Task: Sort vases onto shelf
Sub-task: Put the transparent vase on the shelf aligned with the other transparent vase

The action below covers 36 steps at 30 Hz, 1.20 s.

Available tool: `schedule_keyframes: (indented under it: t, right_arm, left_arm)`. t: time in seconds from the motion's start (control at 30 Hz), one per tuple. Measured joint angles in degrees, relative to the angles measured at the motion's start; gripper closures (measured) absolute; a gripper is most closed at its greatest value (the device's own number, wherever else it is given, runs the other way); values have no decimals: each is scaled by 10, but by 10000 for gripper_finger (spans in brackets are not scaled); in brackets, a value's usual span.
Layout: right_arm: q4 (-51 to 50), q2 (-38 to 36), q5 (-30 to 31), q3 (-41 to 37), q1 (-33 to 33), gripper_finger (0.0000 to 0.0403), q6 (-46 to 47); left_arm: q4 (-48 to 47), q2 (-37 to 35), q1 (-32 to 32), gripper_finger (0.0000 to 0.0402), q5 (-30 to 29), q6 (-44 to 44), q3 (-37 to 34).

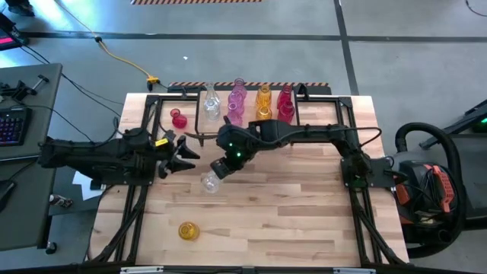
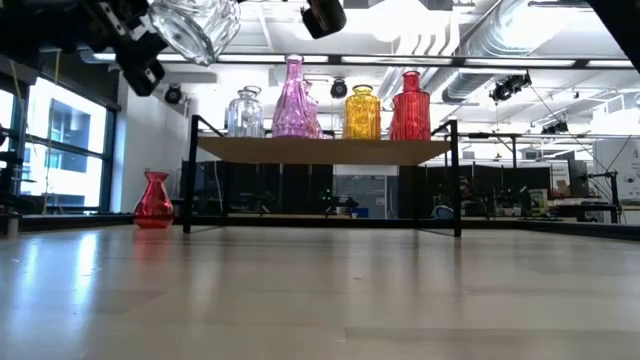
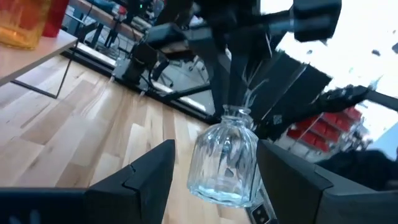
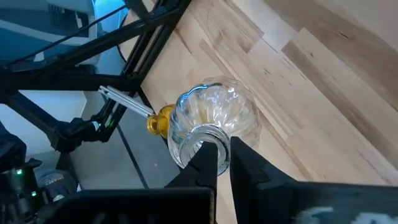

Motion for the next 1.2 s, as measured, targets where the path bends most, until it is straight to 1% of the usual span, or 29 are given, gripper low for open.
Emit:
schedule_keyframes:
  t: [0.23, 0.4, 0.6, 0.87, 1.03, 1.2]
  right_arm:
    - [-10, 0, -37, -1, -25, 402, -38]
    - [-14, 0, -38, -1, -39, 402, -56]
    - [-38, 0, -35, -1, -50, 402, -73]
    - [-38, 0, -33, -1, -55, 402, -75]
    - [-39, 0, -33, -2, -56, 402, -75]
    - [-39, 0, -31, -2, -56, 402, -78]
  left_arm:
    - [0, 92, -17, 183, -18, 73, 60]
    - [0, 154, -18, 183, -28, 110, 97]
    - [-1, 217, -18, 183, -28, 110, 129]
    - [0, 293, -18, 183, -31, 109, 164]
    - [0, 327, -18, 183, -31, 100, 186]
    - [2, 346, -18, 183, -30, 100, 195]
